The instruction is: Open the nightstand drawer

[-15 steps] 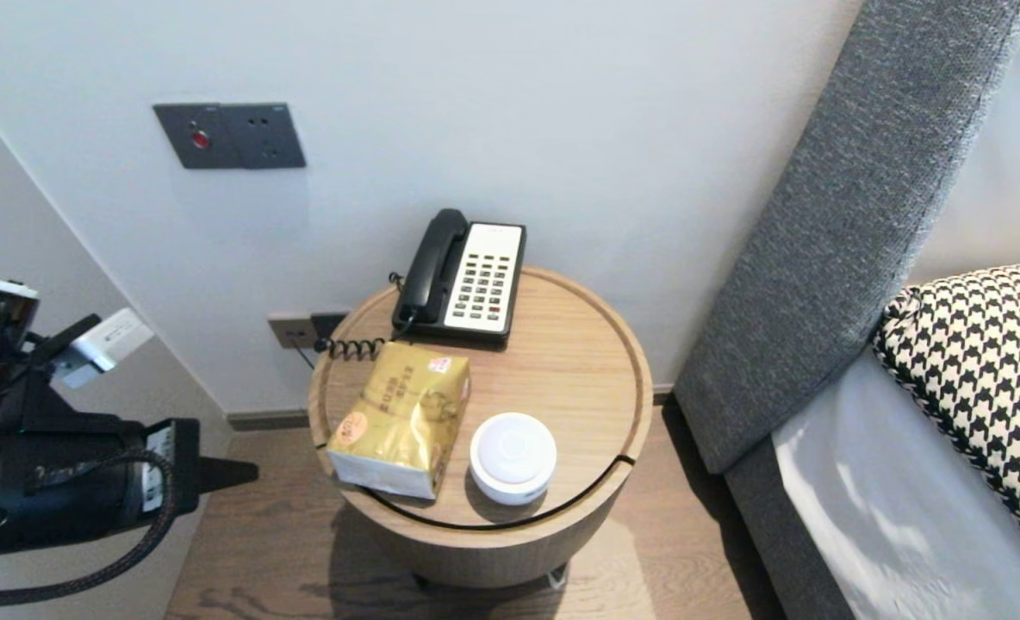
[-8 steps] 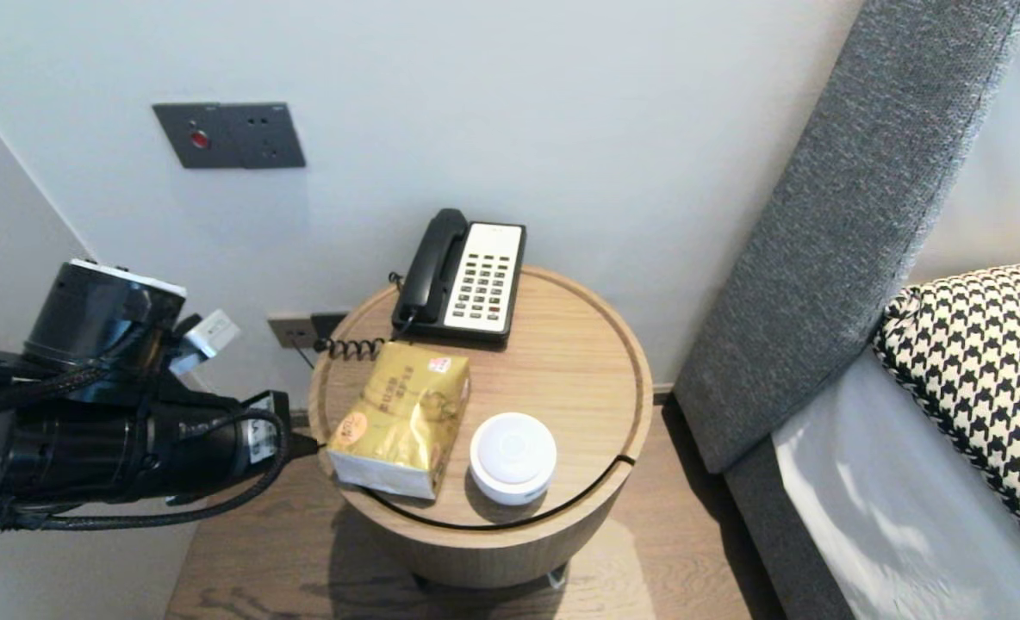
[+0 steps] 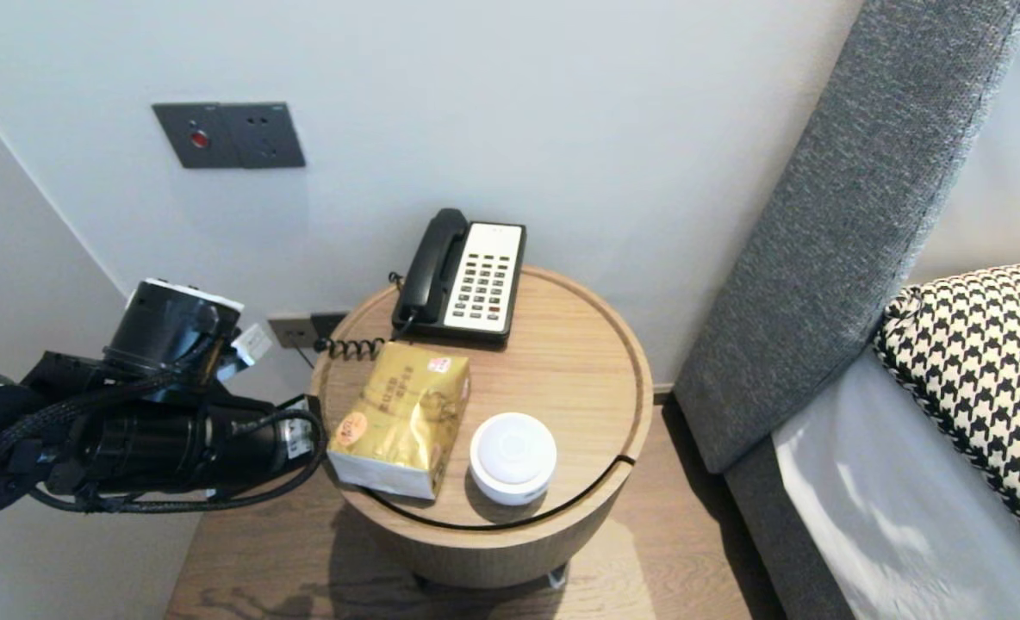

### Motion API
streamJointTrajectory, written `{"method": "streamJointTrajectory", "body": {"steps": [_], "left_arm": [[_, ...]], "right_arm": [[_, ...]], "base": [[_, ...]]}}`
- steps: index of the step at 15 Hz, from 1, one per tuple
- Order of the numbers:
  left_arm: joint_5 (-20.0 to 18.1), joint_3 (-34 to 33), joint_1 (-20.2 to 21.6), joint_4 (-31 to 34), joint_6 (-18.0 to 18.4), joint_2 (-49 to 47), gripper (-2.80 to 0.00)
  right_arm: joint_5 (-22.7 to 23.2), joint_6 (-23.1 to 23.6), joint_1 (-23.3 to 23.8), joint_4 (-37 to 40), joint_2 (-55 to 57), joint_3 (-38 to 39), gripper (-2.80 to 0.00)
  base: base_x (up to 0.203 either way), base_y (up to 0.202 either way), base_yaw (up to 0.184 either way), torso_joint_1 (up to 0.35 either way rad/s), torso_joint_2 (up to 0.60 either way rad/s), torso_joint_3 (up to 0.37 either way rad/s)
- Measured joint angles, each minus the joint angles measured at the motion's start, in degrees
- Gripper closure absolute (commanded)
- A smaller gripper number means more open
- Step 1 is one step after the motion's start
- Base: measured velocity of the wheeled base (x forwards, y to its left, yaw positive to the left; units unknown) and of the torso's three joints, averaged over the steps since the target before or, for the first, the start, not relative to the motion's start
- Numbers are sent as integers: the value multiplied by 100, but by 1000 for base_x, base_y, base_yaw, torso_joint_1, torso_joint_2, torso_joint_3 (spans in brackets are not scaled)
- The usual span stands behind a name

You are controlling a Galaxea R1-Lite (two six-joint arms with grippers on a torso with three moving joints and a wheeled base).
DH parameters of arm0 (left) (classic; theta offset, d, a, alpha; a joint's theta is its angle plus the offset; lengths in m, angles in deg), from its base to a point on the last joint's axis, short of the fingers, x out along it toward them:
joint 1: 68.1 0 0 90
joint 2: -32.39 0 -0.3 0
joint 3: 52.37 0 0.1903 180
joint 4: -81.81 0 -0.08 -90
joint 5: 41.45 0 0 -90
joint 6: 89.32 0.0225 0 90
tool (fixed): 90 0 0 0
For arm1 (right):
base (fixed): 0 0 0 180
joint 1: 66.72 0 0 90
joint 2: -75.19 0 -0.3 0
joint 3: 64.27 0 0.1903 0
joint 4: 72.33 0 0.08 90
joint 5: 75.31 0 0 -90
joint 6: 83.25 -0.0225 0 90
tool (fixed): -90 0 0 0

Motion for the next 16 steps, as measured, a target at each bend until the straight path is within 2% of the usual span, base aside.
{"method": "streamJointTrajectory", "body": {"steps": [5,16], "left_arm": [[181,-291,-1,-451,-1,-186,0],[105,-1029,-22,-435,-17,97,0]], "right_arm": [[1,0,0,0,0,0,0],[0,0,0,0,0,0,0]], "base": [[0,0,0,0,0,0],[0,0,0,0,0,0]]}}
